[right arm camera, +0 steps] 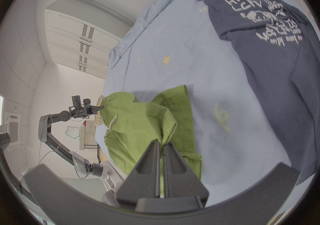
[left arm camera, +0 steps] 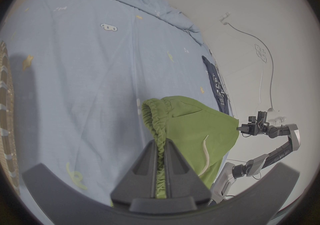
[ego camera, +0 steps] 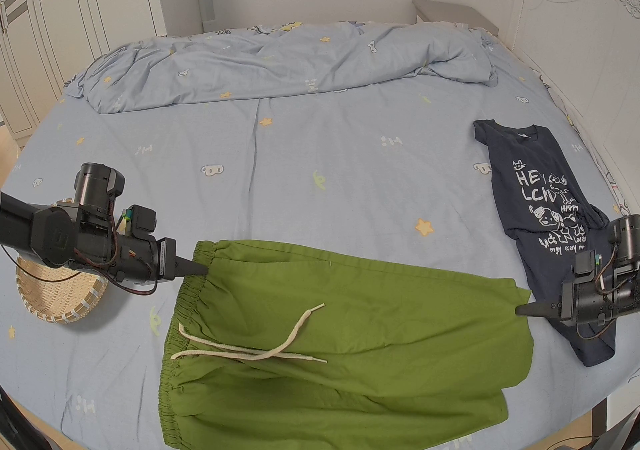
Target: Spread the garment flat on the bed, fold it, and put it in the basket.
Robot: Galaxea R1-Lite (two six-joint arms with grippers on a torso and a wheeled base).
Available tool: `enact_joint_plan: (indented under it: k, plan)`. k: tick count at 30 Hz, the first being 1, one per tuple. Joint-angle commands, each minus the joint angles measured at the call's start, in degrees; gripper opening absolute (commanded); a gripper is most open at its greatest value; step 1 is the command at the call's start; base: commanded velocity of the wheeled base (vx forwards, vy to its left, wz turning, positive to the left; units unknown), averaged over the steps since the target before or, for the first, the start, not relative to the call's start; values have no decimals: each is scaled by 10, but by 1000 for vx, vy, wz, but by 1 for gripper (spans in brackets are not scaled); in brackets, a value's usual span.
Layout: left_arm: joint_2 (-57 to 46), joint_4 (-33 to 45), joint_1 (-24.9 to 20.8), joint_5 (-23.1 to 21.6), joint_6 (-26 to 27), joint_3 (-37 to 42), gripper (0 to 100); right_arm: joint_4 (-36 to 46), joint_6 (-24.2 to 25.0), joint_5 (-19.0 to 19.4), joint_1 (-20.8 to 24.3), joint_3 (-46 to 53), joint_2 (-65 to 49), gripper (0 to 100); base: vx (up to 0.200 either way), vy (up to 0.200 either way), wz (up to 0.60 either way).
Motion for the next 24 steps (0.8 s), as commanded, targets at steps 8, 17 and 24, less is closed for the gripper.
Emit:
enact_joint_plan:
  k: [8,17,24]
  plan:
    - [-84,0,47,-4,-4,-6,0,200,-3,-106,26,-284,-26,0,0,0,0]
    - [-87,-1,48,0,-4,-23,0,211,-5,-387,171,-447,89,0,0,0,0]
    - [-45,-1,72,0,-2,-76,0,133,-13,-394,196,-480,147,0,0,0,0]
